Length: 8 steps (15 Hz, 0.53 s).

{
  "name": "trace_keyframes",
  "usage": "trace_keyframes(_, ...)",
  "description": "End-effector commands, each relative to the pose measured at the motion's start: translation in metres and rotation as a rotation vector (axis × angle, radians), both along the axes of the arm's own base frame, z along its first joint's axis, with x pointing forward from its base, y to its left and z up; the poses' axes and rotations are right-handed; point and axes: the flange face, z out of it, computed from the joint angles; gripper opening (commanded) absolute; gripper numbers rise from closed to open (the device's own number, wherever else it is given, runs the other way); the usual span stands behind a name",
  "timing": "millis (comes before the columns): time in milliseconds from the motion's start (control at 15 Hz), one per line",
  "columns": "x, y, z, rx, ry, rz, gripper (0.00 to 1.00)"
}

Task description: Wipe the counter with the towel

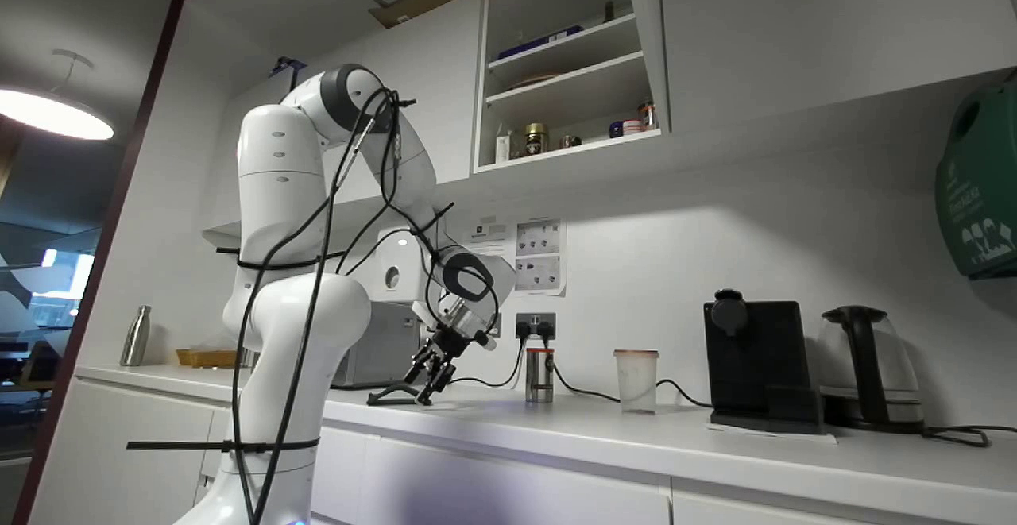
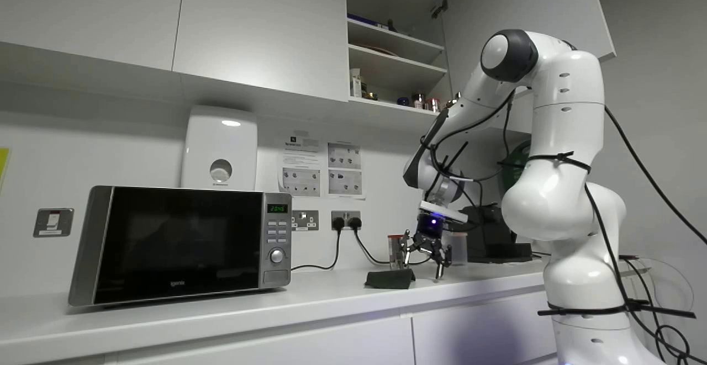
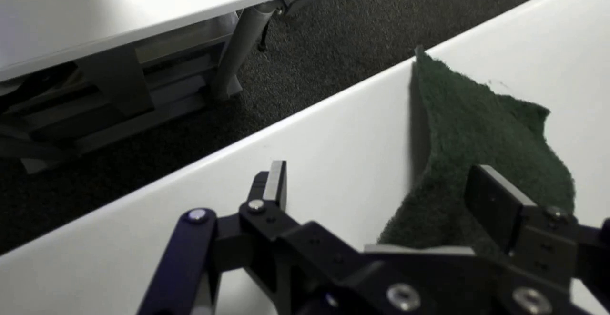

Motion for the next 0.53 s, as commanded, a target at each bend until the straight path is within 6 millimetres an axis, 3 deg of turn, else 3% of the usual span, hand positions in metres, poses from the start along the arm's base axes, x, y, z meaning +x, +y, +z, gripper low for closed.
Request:
trace_keyframes(0, 0.004, 0.005, 0.002, 0.006, -0.037, -0.068, 1.0)
trace_keyframes(467, 0.005, 0.018, 0.005, 0.089, -0.04, -0.104, 1.0)
